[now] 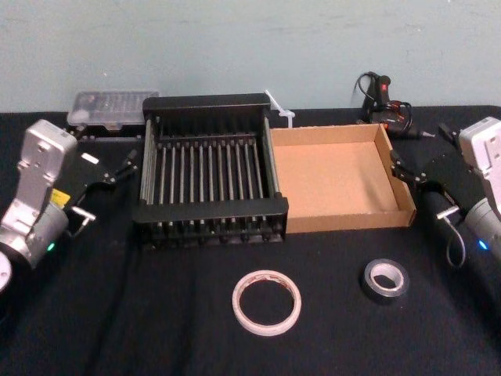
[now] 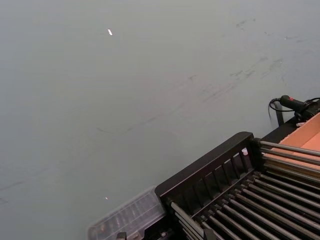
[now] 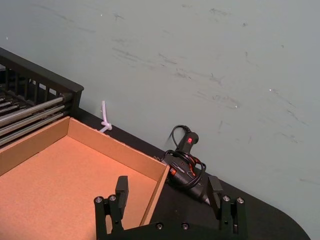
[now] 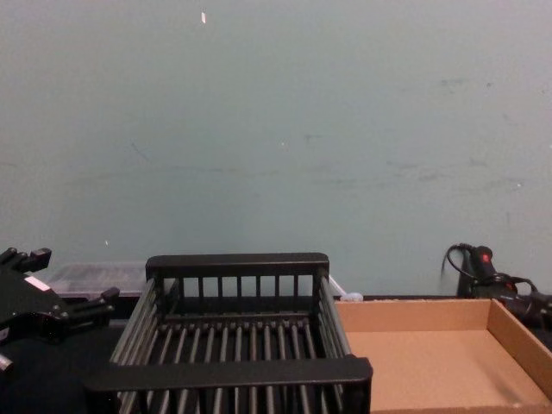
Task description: Pick up the white tape and place it into the black box , Pick up the silver tape and place it into the brown box.
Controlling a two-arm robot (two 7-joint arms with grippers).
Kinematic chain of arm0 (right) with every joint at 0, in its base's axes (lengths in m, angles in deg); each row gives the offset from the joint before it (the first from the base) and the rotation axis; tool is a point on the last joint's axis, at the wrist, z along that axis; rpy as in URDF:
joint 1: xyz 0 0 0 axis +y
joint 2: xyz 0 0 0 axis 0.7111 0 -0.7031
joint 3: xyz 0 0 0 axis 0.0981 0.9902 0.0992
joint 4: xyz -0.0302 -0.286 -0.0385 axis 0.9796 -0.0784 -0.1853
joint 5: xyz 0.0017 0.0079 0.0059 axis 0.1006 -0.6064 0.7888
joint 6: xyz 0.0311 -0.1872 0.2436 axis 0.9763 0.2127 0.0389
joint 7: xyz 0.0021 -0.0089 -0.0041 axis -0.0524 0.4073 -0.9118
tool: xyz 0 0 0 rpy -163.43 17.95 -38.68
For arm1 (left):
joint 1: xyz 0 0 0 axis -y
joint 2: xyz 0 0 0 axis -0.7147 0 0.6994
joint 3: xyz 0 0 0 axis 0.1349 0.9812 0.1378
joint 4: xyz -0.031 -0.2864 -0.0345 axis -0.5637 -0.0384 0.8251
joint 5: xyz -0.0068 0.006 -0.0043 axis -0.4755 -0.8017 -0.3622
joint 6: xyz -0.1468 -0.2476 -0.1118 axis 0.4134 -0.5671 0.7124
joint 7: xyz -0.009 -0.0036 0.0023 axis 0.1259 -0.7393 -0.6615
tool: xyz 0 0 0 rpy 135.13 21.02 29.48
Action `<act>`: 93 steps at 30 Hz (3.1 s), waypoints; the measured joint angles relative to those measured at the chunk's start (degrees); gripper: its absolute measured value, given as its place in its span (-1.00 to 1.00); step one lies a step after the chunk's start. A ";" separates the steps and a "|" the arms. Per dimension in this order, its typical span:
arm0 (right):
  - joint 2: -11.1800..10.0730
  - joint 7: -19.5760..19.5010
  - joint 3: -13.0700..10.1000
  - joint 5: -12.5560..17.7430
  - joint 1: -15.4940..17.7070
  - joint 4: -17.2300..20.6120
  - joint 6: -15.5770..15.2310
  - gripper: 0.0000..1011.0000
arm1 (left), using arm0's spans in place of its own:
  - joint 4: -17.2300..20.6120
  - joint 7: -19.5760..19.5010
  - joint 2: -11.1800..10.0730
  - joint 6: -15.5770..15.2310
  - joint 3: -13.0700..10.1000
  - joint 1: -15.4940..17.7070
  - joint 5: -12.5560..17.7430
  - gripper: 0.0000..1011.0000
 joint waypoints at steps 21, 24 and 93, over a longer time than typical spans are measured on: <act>0.00 0.00 0.00 0.00 0.00 0.00 0.00 0.98 | 0.00 0.00 0.00 0.00 0.00 0.00 0.00 0.98; 0.00 0.00 0.00 0.00 0.00 0.00 0.00 0.98 | 0.00 0.00 0.00 0.00 0.00 0.00 0.00 0.98; -6.94 8.50 -10.78 8.40 18.76 19.21 -3.91 0.98 | 0.00 0.00 0.00 0.00 0.00 0.00 0.00 0.98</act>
